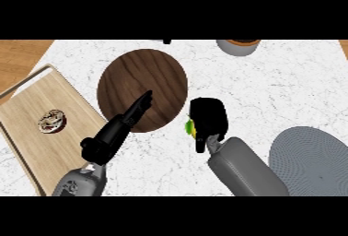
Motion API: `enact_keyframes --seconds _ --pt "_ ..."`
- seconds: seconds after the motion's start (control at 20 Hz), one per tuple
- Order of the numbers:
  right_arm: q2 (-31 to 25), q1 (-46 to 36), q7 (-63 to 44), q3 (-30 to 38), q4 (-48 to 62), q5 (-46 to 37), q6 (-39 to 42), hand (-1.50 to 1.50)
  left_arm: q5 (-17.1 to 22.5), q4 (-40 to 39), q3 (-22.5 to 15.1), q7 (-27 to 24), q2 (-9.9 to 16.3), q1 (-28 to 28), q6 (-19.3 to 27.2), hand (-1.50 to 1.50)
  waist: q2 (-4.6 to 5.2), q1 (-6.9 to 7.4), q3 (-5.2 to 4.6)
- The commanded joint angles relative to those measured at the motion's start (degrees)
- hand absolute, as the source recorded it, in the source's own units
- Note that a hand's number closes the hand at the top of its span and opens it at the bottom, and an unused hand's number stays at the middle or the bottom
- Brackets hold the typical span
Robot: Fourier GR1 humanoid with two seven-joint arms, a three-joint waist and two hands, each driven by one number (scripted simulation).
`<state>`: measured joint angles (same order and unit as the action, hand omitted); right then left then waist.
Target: Pick the lemon from the placemat and place it in the bowl
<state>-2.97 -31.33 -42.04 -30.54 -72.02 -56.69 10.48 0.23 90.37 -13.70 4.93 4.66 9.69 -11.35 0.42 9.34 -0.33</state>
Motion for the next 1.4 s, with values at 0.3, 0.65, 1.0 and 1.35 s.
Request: enact_keyframes --seconds 0.3,0.65,1.0,1.35 --pt "2.94 -19.99 -23.16 -12.27 -4.59 -0.45 -15.23 1.5 0.13 -3.17 0.04 0.14 -0.87 2.72 -0.54 0.0 0.13 0.15 0.17" --pt "2.95 -27.53 -31.43 -12.74 -1.81 2.89 -25.95 1.5 -0.76 -3.71 0.41 -0.8 -1.38 2.52 0.78 0.0 0.37 -0.73 0.12" --pt "2.94 -31.71 -34.01 -16.34 9.76 2.28 -27.11 1.5 -1.44 -4.18 1.34 -0.59 -0.94 3.07 1.44 0.0 0.3 -3.45 0.14" --pt "2.94 -36.06 -33.75 -16.71 19.23 -1.19 -30.24 1.5 -0.97 -2.99 2.93 -0.89 -1.08 0.88 2.84 0.0 0.13 -4.78 0.21"
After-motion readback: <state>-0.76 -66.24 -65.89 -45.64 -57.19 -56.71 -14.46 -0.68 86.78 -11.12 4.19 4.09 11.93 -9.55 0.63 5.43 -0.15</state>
